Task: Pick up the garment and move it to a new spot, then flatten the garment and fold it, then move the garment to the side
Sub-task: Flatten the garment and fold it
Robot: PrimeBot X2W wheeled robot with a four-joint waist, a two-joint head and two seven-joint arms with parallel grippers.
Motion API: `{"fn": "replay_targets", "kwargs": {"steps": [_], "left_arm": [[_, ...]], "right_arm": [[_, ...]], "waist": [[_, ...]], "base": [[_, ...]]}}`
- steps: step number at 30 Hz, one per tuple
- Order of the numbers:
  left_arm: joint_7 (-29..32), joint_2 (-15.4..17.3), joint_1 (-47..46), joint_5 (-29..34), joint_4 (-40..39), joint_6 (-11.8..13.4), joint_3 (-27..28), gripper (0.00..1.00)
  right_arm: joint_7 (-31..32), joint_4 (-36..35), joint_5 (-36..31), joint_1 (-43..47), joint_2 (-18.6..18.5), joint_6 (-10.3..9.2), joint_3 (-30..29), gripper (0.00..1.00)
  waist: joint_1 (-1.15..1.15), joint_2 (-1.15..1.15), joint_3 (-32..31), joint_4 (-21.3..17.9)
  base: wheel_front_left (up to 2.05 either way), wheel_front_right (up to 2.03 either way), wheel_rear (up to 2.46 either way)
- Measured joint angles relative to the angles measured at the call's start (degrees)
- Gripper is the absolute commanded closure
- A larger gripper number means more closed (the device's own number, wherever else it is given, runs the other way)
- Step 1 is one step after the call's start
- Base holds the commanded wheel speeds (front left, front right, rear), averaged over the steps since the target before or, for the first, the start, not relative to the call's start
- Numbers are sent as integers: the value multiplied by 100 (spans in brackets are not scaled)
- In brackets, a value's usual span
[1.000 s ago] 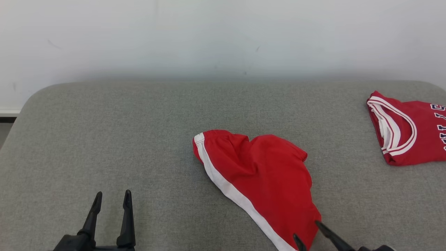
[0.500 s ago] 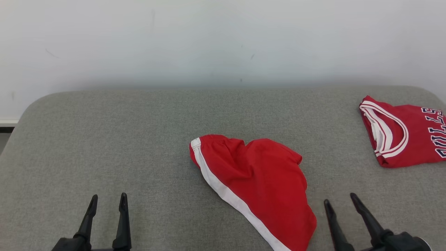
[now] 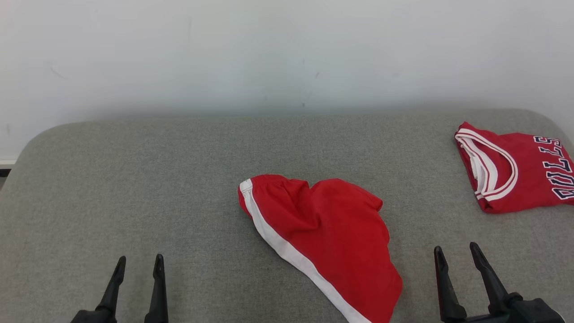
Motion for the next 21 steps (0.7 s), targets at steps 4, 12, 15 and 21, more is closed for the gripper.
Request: {"fn": "replay_targets", "kwargs": {"steps": [4, 12, 15, 21], "left_arm": [[0, 232, -196, 5, 112, 0, -257, 0], [265, 1448, -1835, -657, 505, -4, -1355, 0], [602, 1940, -2564, -1123, 582, -4, -1848, 0], [1171, 2606, -3558, -1844, 732, -4, -2692, 0]], "right_arm": [[0, 53, -9, -101, -2, 0, 33, 0], [-9, 164, -5, -505, -52, 0, 191, 0], [-9, 201, 19, -615, -43, 0, 205, 0], [-9, 272, 51, -742, 12, 0, 231, 0]], "waist": [[0, 0, 54, -35], [1, 0, 263, -261], [1, 0, 378, -397], [1, 0, 582, -664]], "base": [[0, 0, 0], [0, 0, 0], [0, 0, 0], [0, 0, 0]]}}
